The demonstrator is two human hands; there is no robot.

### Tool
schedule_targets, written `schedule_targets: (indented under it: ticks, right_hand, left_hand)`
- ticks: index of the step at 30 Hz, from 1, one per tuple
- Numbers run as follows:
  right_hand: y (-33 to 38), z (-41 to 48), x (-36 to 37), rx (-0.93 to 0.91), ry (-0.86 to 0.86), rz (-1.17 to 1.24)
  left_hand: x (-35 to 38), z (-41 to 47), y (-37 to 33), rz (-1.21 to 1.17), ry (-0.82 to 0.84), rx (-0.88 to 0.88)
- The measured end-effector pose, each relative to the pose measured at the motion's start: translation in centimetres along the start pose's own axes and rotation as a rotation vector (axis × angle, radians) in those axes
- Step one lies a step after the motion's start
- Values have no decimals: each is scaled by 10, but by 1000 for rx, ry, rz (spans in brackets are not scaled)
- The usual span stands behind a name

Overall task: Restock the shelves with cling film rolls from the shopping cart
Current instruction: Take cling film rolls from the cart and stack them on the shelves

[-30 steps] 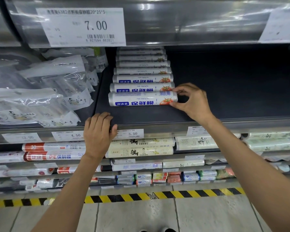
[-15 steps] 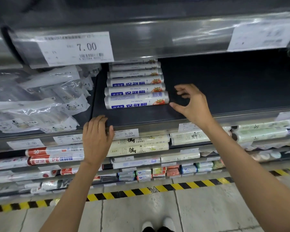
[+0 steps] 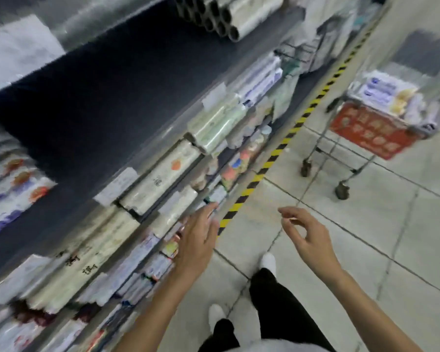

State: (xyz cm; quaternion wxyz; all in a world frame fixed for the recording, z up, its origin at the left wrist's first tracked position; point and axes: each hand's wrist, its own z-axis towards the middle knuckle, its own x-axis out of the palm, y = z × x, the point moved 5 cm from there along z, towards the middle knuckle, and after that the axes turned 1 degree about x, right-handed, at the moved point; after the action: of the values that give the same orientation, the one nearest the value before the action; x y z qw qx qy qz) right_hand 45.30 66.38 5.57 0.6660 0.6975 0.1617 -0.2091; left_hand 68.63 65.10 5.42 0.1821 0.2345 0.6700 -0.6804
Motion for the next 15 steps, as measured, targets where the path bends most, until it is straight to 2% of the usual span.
schedule_targets:
  ticks: [4,8,15]
  right_hand:
    - [-61,-2,-83,165,-152,20]
    - [-113,15,-165,228,-290,25]
    - [-185,73,-289,303,-352,-36]
  left_hand:
    - [82,58,-44,39,197,131]
    - [168,120,-84,98,308,235]
    - [282,215,-172,201,427,448]
